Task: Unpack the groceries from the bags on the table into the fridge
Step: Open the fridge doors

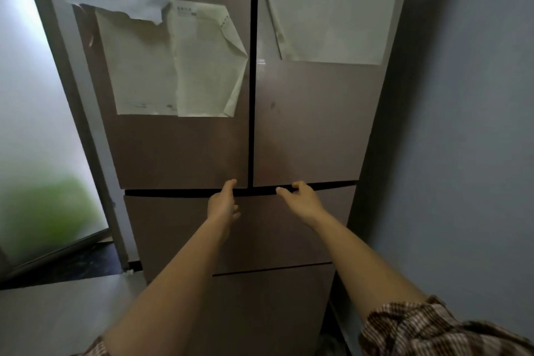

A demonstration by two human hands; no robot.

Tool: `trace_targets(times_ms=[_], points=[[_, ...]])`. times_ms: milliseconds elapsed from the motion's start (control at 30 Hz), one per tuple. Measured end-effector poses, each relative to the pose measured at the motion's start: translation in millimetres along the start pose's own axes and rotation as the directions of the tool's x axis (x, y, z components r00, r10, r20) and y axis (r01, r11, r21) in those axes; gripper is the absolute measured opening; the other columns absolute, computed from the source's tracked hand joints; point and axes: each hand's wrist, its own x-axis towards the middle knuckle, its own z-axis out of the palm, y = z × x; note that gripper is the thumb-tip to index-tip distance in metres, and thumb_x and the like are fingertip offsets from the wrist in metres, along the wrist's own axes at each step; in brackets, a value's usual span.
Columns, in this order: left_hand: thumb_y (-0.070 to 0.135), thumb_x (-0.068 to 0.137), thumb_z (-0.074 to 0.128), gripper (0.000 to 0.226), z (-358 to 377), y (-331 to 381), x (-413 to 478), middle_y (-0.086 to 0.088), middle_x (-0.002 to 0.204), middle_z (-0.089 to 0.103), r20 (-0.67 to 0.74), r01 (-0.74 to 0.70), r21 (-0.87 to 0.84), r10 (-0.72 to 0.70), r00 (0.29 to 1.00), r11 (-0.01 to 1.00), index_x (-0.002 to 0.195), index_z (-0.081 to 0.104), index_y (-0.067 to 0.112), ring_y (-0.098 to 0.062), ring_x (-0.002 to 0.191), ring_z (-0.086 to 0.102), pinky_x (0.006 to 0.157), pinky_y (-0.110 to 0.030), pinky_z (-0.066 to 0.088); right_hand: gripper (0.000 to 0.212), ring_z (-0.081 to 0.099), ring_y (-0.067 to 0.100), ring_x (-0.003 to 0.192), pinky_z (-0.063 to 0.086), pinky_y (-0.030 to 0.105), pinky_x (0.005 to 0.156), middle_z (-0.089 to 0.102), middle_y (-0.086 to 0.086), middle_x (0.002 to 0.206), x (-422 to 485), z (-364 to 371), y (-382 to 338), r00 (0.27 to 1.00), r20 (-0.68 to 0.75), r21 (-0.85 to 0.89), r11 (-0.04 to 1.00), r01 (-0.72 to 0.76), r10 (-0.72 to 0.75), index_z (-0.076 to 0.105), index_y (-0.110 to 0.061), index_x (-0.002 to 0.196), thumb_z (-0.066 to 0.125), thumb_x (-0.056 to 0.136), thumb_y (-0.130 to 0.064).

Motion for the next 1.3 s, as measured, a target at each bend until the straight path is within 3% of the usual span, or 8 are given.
trace_targets(times_ms=[100,200,300,467,600,1033,1200,1300], points=[[0.05,0.087,0.059,0.051,5,-15,31,-0.009,0.102,0.055,-0.024,0.085,-0.195,-0.091,0.996,0.977,0.116,0.054,0.008,-0.024,0.099,0.057,0.086,-0.035,0.051,0.072,0.047,0.025,0.123,0.044,0.037,0.098,0.043,0.01,0.144,36,25,7,0.988,-0.001,0.221,0.963,-0.152,0.156,0.034,-0.006,0.145,0.054,0.092,-0.051],[0.053,0.085,0.06,0.079,9,-23,52,-0.02,0.136,0.046,0.031,0.137,-0.397,-0.136,0.99,0.907,0.142,0.036,0.004,-0.031,0.126,0.047,0.105,-0.04,0.042,0.084,0.049,0.025,0.121,0.049,0.038,0.095,0.04,0.011,0.146,61,46,11,0.957,-0.013,0.533,0.811,-0.24,0.291,0.03,-0.006,0.147,0.06,0.086,-0.056],[0.057,0.08,0.063,0.088,14,-18,71,-0.017,0.142,0.043,0.099,0.178,-0.561,-0.148,0.984,0.809,0.145,0.033,0.006,-0.027,0.13,0.044,0.108,-0.036,0.038,0.092,0.052,0.024,0.117,0.048,0.036,0.099,0.044,0.012,0.144,78,59,12,0.933,-0.041,0.742,0.636,-0.212,0.358,0.033,-0.004,0.145,0.066,0.079,-0.059],[0.057,0.074,0.068,0.08,21,-11,86,-0.01,0.14,0.047,0.107,0.152,-0.621,-0.109,0.988,0.769,0.137,0.044,0.014,-0.024,0.13,0.043,0.107,-0.036,0.039,0.079,0.053,0.025,0.118,0.05,0.031,0.092,0.051,0.013,0.136,94,70,4,0.944,0.042,0.931,0.331,-0.157,0.327,0.044,-0.004,0.137,0.074,0.077,-0.047],[0.055,0.075,0.068,0.077,26,-13,89,-0.008,0.139,0.048,0.103,0.147,-0.659,-0.106,0.989,0.738,0.136,0.045,0.014,-0.023,0.129,0.044,0.107,-0.039,0.039,0.075,0.044,0.029,0.13,0.049,0.032,0.09,0.046,0.016,0.14,103,76,9,0.945,0.086,0.964,0.213,-0.158,0.315,0.044,-0.004,0.136,0.076,0.078,-0.04],[0.059,0.083,0.053,0.078,12,-5,71,-0.013,0.138,0.051,0.048,0.137,-0.5,-0.13,0.99,0.855,0.139,0.04,0.006,-0.026,0.124,0.053,0.103,-0.042,0.043,0.086,0.054,0.018,0.118,0.043,0.03,0.087,0.061,0.003,0.126,82,71,11,0.949,0.112,0.922,0.325,-0.209,0.294,0.052,-0.01,0.129,0.077,0.059,-0.054],[0.058,0.084,0.052,0.08,14,-5,72,-0.016,0.139,0.05,0.025,0.121,-0.482,-0.124,0.992,0.868,0.138,0.04,0.001,-0.028,0.123,0.053,0.104,-0.043,0.044,0.069,0.061,0.014,0.095,0.043,0.027,0.07,0.066,0.004,0.113,86,68,13,0.947,0.089,0.905,0.373,-0.206,0.308,0.052,-0.009,0.126,0.074,0.074,-0.05],[0.057,0.085,0.052,0.076,18,-5,74,-0.015,0.137,0.052,0.002,0.114,-0.479,-0.129,0.992,0.871,0.135,0.043,0.0,-0.025,0.122,0.055,0.103,-0.041,0.046,0.074,0.063,0.017,0.1,0.042,0.026,0.066,0.067,0.005,0.117,92,72,15,0.948,0.075,0.898,0.392,-0.199,0.31,0.054,-0.009,0.123,0.076,0.068,-0.054]])
